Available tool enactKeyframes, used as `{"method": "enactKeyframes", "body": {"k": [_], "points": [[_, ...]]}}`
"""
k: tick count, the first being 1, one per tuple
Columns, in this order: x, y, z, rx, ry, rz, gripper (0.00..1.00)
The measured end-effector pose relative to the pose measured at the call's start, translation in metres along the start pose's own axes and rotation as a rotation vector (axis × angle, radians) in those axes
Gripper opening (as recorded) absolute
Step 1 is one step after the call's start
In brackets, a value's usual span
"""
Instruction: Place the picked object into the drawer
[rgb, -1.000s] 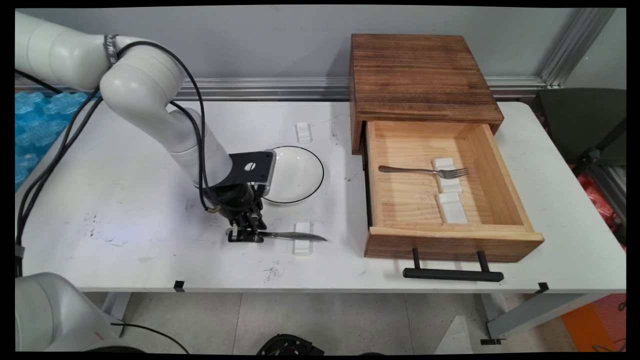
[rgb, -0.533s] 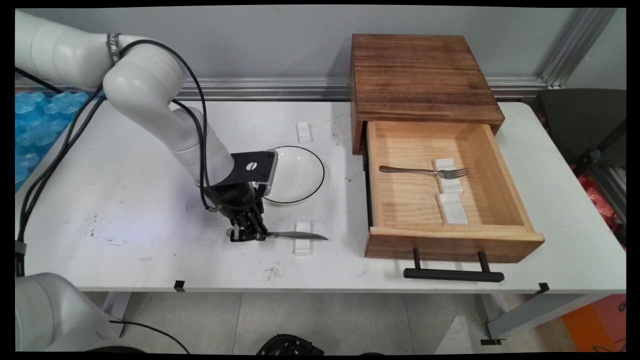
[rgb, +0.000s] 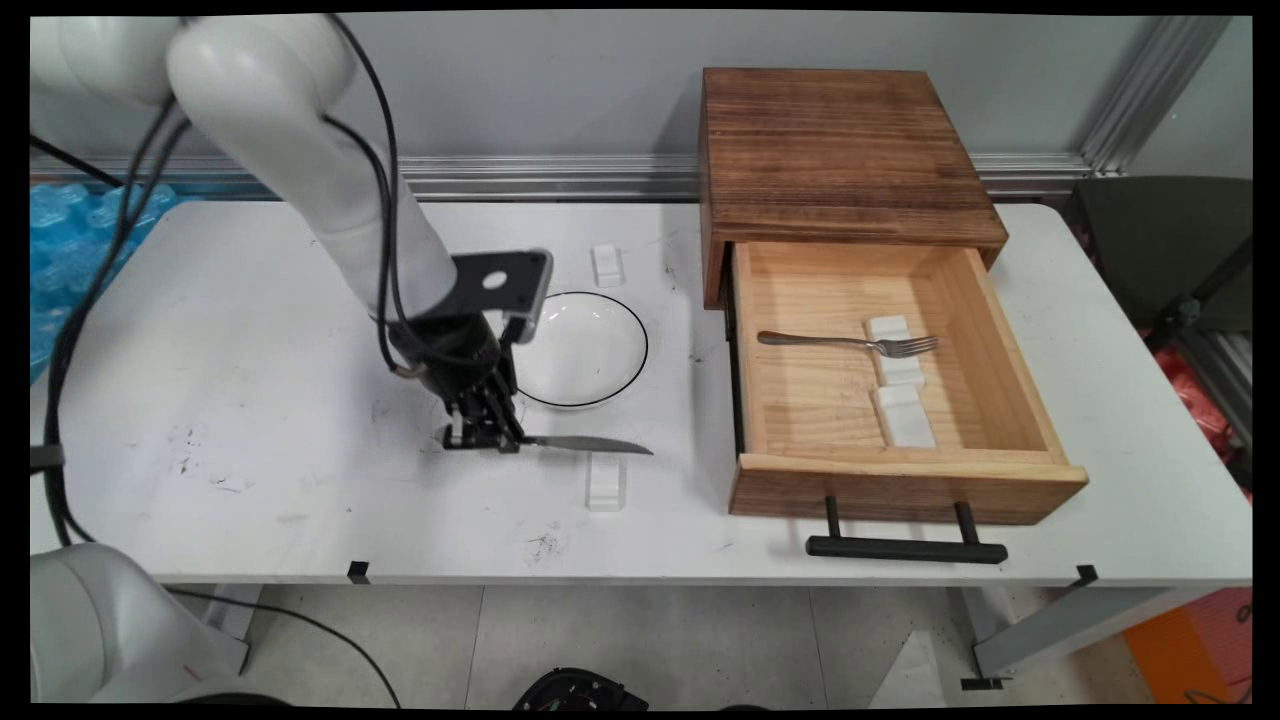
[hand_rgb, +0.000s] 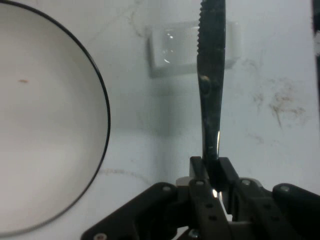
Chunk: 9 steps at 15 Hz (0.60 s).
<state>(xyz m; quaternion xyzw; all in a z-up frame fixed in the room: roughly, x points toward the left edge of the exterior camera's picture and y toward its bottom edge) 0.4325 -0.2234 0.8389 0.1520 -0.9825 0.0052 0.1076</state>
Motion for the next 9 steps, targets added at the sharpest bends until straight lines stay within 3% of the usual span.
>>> {"method": "enactKeyframes", "body": {"k": [5,9], "points": [[0.01,-0.001,-0.046,0.004,-0.033,-0.015,0.0],[0.046,-0.003,-0.091,0.006,-0.023,-0.062,0.0]]}}
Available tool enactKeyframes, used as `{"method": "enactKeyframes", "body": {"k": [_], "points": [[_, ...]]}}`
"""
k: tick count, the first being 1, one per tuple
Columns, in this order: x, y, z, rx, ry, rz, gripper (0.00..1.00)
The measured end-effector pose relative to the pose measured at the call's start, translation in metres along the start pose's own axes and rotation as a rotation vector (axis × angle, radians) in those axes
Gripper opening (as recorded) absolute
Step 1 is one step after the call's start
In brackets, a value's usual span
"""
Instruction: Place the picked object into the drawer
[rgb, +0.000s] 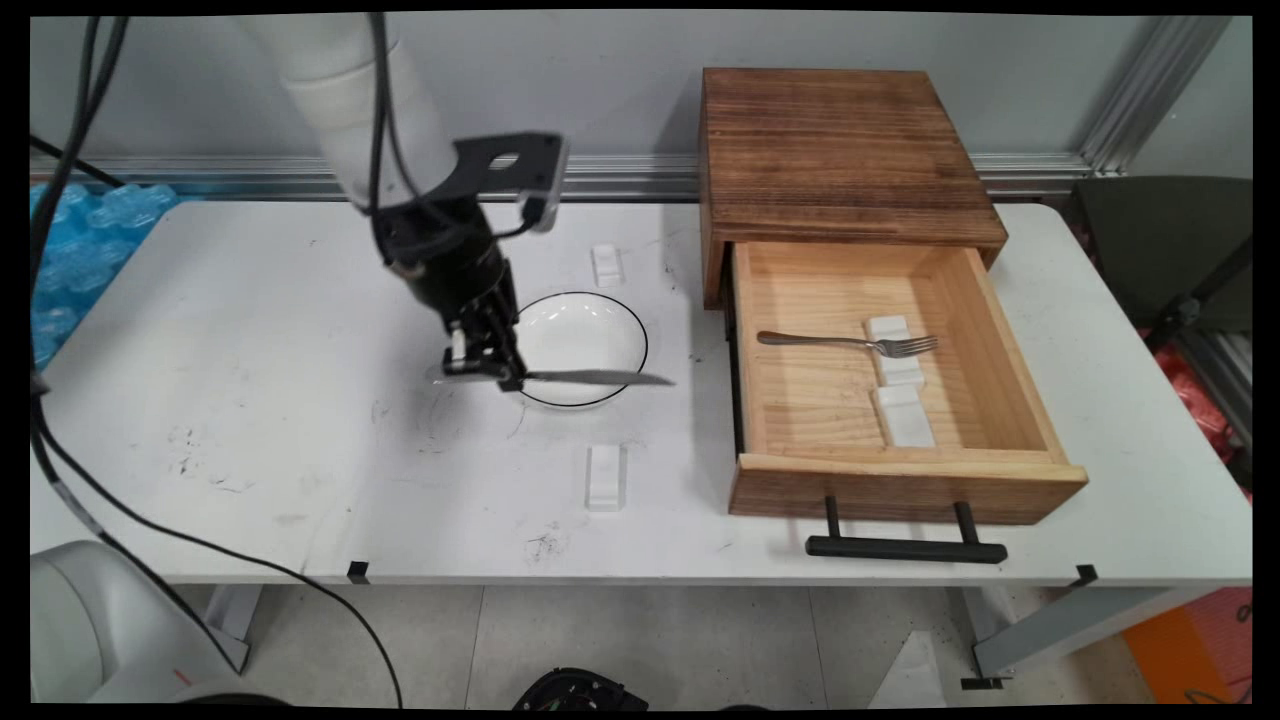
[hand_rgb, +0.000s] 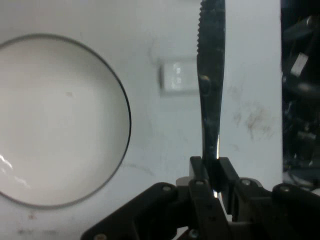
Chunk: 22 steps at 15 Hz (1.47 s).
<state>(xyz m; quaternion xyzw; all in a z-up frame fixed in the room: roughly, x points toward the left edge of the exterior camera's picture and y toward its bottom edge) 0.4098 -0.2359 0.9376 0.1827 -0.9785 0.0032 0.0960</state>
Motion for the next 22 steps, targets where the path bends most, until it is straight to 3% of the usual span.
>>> {"method": "enactKeyframes", "body": {"k": [4,6,9,13,22], "points": [[0.055,-0.004,-0.016,0.004,0.064,-0.052,0.0],[0.091,-0.01,-0.014,0.004,0.104,-0.071,0.0],[0.127,-0.014,-0.003,0.006,0.136,-0.075,0.0],[0.194,-0.02,0.038,0.011,0.175,-0.034,0.0],[0.269,-0.036,0.11,0.027,0.178,0.05,0.0]]}}
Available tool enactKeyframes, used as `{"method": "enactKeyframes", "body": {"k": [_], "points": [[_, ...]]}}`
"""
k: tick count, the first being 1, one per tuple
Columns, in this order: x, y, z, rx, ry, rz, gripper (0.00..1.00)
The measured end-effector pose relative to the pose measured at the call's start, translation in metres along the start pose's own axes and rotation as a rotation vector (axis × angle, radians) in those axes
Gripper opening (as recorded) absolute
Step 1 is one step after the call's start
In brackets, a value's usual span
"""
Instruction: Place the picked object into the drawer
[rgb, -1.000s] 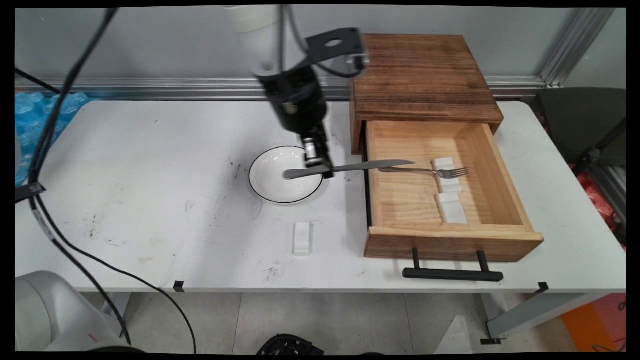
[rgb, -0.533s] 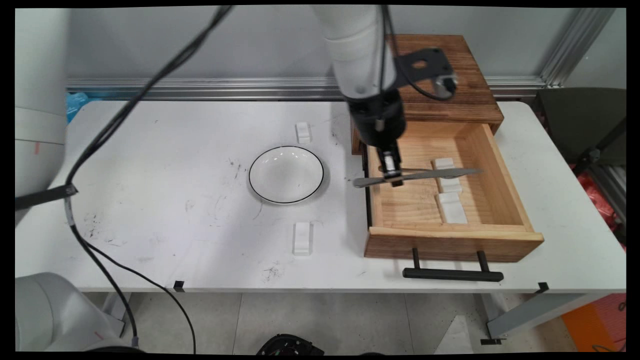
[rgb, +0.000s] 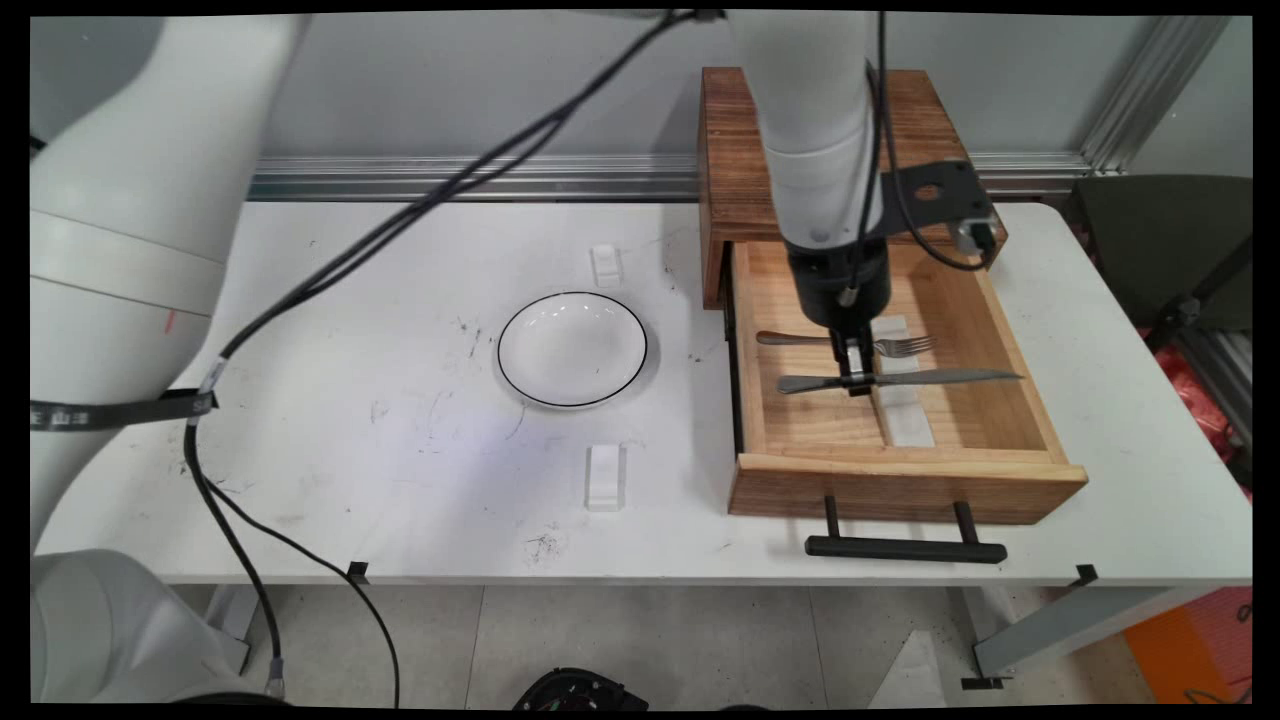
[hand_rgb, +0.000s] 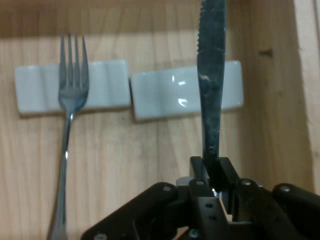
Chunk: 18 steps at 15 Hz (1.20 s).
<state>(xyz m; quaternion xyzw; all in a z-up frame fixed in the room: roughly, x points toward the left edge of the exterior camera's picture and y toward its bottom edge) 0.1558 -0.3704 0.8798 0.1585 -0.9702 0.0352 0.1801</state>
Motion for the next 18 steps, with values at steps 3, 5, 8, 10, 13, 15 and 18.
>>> {"method": "enactKeyframes", "body": {"k": [3,5,8,10,13,15,18], "points": [[0.01,-0.006,0.023,0.001,-0.016,0.014,0.0],[0.01,-0.008,0.032,-0.004,-0.032,0.015,0.0],[0.008,-0.009,0.042,-0.008,-0.054,0.015,0.0],[0.005,-0.011,0.046,-0.01,-0.065,0.013,0.0],[0.0,-0.013,0.053,-0.012,-0.085,0.011,0.0],[-0.004,-0.014,0.057,-0.013,-0.096,0.01,0.0],[-0.008,-0.015,0.064,-0.014,-0.097,0.004,1.0]]}}
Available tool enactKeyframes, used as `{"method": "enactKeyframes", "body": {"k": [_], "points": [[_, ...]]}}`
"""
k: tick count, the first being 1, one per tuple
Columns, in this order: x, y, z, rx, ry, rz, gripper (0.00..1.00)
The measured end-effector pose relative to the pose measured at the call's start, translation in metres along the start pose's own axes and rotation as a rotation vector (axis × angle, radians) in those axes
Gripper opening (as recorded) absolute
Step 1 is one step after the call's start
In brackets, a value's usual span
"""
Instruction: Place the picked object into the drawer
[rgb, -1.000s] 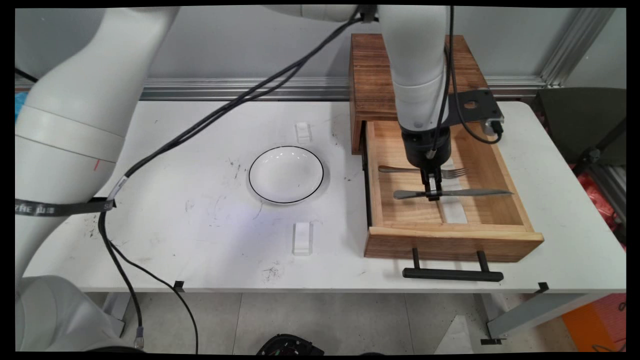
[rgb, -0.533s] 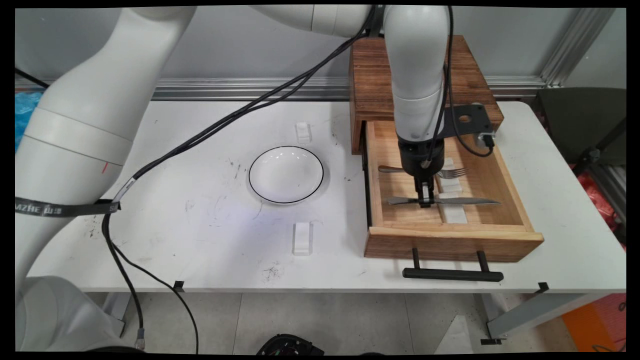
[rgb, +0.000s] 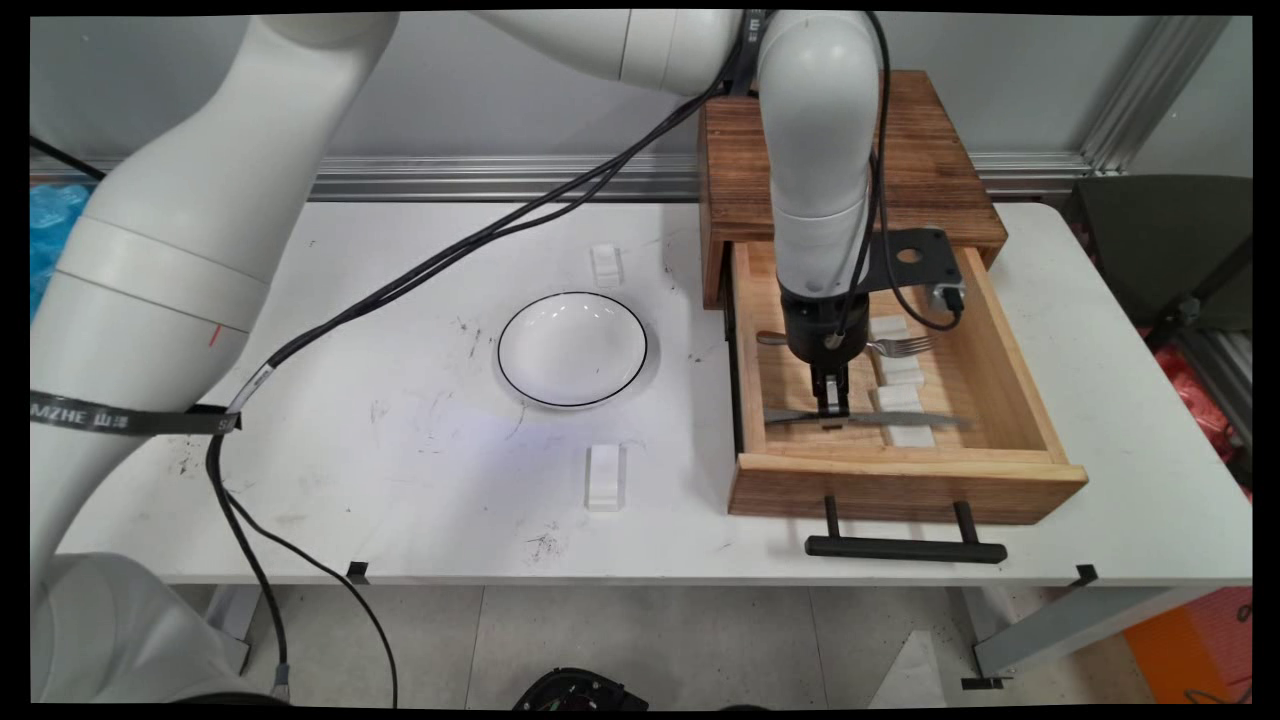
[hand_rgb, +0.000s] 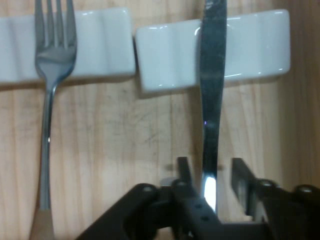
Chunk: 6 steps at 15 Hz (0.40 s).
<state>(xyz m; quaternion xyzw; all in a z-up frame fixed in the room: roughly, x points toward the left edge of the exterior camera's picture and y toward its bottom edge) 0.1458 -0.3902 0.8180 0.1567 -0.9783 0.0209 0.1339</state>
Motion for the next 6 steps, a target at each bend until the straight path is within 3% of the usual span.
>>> {"method": "enactKeyframes", "body": {"k": [6], "points": [[0.0078,-0.0023,0.0004,0.0,0.036,0.015,1.0]]}}
